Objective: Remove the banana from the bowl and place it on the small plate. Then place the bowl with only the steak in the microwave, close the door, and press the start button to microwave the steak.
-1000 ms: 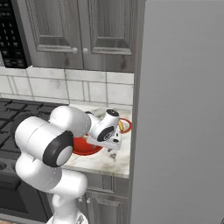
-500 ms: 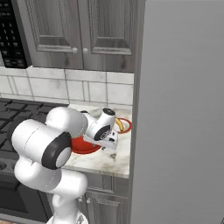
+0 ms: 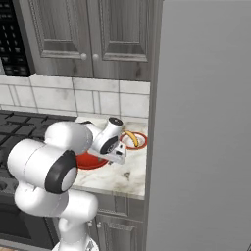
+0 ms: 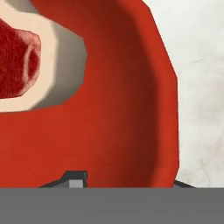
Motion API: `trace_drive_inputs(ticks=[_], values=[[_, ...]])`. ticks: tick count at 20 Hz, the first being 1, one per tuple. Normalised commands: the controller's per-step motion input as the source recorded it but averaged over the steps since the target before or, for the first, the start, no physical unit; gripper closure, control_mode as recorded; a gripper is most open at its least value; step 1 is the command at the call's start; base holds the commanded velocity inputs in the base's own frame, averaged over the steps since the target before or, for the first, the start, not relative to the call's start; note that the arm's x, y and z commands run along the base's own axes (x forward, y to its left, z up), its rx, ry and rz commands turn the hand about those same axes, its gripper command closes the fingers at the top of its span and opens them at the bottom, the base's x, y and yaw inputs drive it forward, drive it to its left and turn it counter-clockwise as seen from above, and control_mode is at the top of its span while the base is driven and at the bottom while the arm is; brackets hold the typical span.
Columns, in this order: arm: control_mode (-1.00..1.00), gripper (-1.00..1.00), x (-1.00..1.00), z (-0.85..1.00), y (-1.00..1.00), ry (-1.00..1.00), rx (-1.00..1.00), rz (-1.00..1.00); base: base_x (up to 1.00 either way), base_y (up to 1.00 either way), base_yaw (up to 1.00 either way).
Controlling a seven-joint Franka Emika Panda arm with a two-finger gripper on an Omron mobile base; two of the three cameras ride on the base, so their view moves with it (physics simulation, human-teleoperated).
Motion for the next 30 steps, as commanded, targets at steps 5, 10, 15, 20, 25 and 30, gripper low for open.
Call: trace_drive_inputs(ticks=[5,10,15,20,25,30], values=[[-1.00,1.00,-0.14,0.39,0.35,-0.09,0.00,-0.10,0.00,0.00,0.00],[-1.00,1.00,-0.26,0.23,0.29,-0.17,0.00,-0.17,0.00,0.00,0.00],[-1.00,1.00,-0.39,0.16,0.22,-0.19,0.03,-0.23,0.00,0.00,0.00],[-1.00,1.00,-0.41,0.30,0.27,-0.18,0.12,-0.32,0.00,0.00,0.00],[-1.00,1.00,-0.38,0.52,0.31,-0.07,0.19,-0.32,0.00,0.00,0.00],[-1.00,1.00,-0.36,0.53,0.26,-0.05,0.18,-0.30,0.00,0.00,0.00]])
